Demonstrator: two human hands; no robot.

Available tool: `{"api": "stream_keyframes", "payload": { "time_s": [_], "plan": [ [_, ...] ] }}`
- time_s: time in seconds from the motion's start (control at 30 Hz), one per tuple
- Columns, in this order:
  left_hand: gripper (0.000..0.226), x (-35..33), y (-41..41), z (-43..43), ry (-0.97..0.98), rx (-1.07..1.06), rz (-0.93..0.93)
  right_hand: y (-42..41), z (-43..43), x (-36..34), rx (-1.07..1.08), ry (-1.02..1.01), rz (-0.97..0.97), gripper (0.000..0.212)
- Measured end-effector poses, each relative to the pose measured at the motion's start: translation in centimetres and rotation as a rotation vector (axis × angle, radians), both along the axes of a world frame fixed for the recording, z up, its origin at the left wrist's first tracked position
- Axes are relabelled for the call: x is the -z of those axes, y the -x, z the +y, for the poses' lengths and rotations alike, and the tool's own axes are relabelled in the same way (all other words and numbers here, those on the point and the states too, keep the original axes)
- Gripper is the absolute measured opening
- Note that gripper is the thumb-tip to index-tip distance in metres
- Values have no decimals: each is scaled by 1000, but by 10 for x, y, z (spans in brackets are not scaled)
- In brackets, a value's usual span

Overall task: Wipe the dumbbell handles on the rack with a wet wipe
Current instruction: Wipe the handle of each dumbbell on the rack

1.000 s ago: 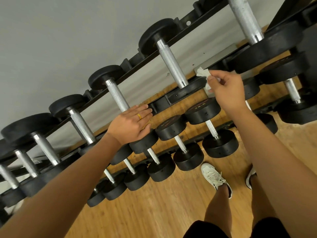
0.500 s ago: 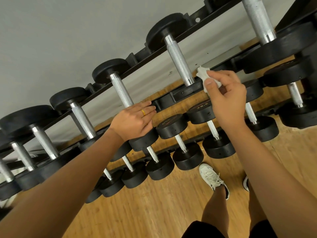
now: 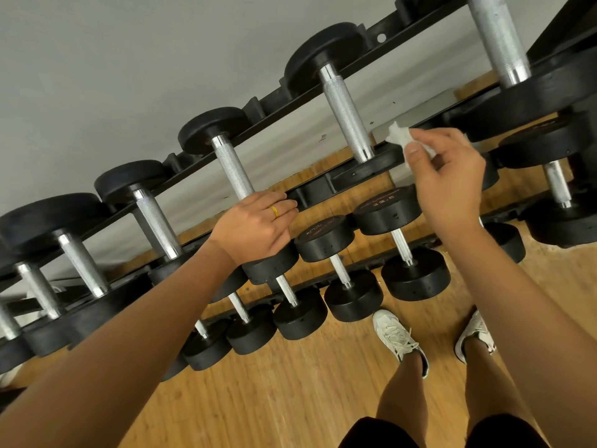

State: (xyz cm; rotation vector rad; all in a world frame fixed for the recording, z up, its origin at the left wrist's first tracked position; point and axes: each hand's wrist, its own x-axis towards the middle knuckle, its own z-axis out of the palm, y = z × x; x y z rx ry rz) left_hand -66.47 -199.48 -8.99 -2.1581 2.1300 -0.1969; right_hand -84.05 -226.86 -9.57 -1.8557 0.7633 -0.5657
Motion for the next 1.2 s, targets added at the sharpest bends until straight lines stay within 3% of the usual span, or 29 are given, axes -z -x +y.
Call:
{"api": "stream_keyframes", "payload": {
  "time_s": [0.17, 0.33, 0.47, 0.6, 0.77, 0.9, 1.07, 1.2],
  "plan": [
    [33, -3, 0, -2, 4, 19, -39, -4, 13, -5, -215, 319, -70, 25],
    [34, -3, 1, -3, 12, 22, -63, -2, 1, 1, -57, 236, 26, 28],
    [34, -4, 0, -4, 3, 21, -61, -4, 12, 3, -183, 387, -69, 24],
    [34, -4, 0, -3, -7, 13, -57, -5, -3, 1, -143, 338, -38, 26],
    [31, -5, 3, -4, 0, -4, -36, -6, 0, -2, -409, 549, -111, 23],
    [33, -7, 4, -4, 12, -30, -9, -5, -21, -9, -376, 462, -55, 25],
    [39, -6, 3, -3, 22, -44, -12, -21, -18, -23, -775, 619, -27, 34],
    [52, -5, 9, -10, -27, -105, -70, -38, -36, -42, -984, 599, 114, 33]
  ]
}}
